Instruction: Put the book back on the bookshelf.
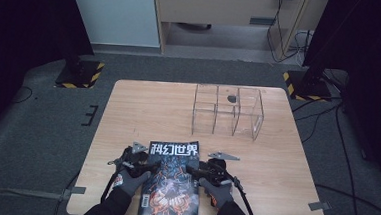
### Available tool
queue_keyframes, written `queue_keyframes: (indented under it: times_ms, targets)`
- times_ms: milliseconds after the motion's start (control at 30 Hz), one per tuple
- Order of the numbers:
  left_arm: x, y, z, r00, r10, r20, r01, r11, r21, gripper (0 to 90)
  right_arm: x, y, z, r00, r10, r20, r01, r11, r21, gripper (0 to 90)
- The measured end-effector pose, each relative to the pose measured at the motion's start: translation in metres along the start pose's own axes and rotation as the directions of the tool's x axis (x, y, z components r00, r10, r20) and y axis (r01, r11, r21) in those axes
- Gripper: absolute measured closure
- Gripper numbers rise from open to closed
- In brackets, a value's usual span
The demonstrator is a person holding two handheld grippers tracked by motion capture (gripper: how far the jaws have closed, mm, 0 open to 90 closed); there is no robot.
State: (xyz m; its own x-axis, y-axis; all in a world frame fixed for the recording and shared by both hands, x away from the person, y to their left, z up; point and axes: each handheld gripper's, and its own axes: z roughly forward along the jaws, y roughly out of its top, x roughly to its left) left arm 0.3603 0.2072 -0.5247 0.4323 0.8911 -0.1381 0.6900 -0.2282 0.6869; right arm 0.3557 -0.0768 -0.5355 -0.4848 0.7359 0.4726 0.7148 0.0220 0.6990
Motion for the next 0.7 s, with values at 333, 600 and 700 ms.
queue_keyframes:
  times_ms: [333, 600, 700]
  targets:
    - [-0.0001, -0.0001, 0.0001, 1.0, 0.0, 0.0, 0.0, 1.0, -0.001, 34.7, 0.0009, 0.0025, -0.0067, 0.9975, 0.033, -0.062, -0.036, 0.998, -0.054, 33.5]
    - [0.0, -0.0003, 0.0001, 1.0, 0.0, 0.001, 0.0, 1.0, -0.002, 34.7, 0.0029, 0.0046, -0.01, 0.9937, 0.028, -0.109, -0.037, 0.996, -0.083, 34.7]
    - [0.0, -0.0002, 0.0001, 1.0, 0.0, 0.002, 0.0, 1.0, -0.002, 34.7, 0.0013, 0.0033, -0.0099, 0.9914, 0.029, -0.128, -0.039, 0.996, -0.079, 35.5]
